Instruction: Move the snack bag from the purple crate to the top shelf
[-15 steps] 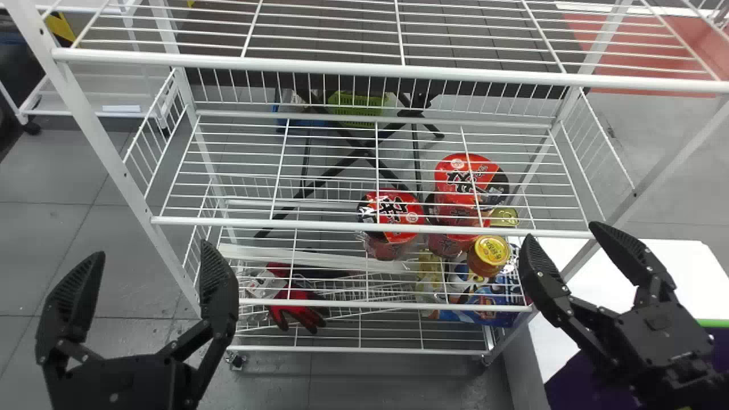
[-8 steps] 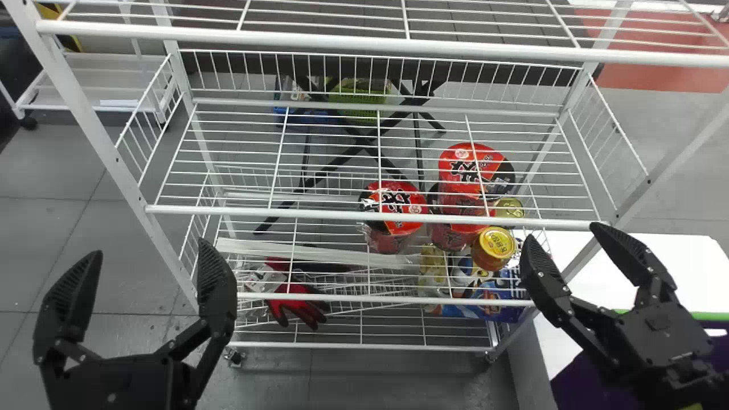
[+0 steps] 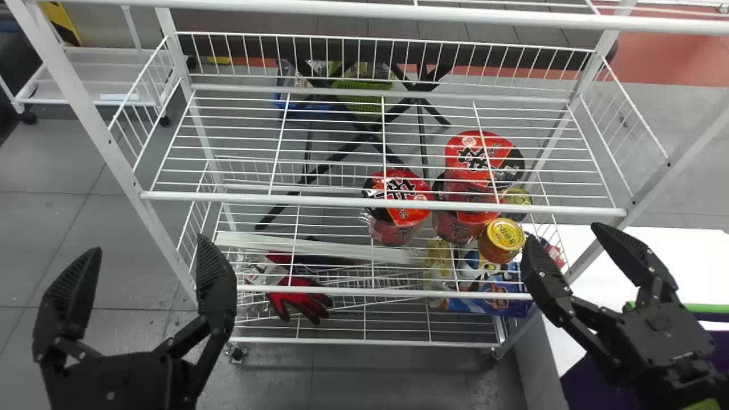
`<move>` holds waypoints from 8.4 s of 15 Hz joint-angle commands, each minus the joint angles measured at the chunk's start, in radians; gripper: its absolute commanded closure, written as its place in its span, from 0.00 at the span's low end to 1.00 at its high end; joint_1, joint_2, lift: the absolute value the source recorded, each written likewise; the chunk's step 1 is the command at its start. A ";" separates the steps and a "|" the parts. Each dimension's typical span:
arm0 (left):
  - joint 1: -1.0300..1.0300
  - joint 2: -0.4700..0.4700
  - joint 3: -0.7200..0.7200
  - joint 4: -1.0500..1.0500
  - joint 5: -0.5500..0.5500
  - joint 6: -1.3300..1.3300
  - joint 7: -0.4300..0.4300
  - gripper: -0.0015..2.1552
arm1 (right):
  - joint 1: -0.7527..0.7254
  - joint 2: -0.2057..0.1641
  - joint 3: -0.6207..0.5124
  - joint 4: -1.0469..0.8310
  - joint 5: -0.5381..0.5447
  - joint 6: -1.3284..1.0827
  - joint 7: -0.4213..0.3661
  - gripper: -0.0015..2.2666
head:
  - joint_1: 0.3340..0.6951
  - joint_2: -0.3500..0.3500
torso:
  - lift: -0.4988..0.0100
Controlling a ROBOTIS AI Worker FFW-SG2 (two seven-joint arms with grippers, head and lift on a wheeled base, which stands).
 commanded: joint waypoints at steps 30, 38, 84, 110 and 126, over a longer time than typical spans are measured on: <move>-0.059 0.026 -0.032 0.055 0.050 0.019 -0.029 0.03 | -0.183 0.093 -0.683 -0.404 -0.071 1.387 0.098 0.07 | 1.00 0.01 | 0.09; -0.089 0.034 -0.032 0.087 0.083 0.022 -0.063 0.03 | -0.401 -0.112 -0.957 -0.088 0.040 1.585 0.327 0.07 | 1.00 0.00 | 0.09; -0.214 0.028 0.034 0.284 0.236 0.108 -0.156 0.03 | -0.162 -0.337 -0.680 1.021 0.781 0.718 0.925 0.15 | 1.00 0.00 | 0.09; -0.221 0.028 0.035 0.313 0.247 0.105 -0.172 0.03 | -0.183 -0.270 -0.597 1.107 0.747 0.476 0.566 0.15 | 1.00 0.00 | 0.09; -0.238 0.029 0.051 0.345 0.261 0.108 -0.184 0.03 | -0.226 -0.273 -0.574 1.164 0.735 0.506 0.565 0.68 | 1.00 0.00 | 0.09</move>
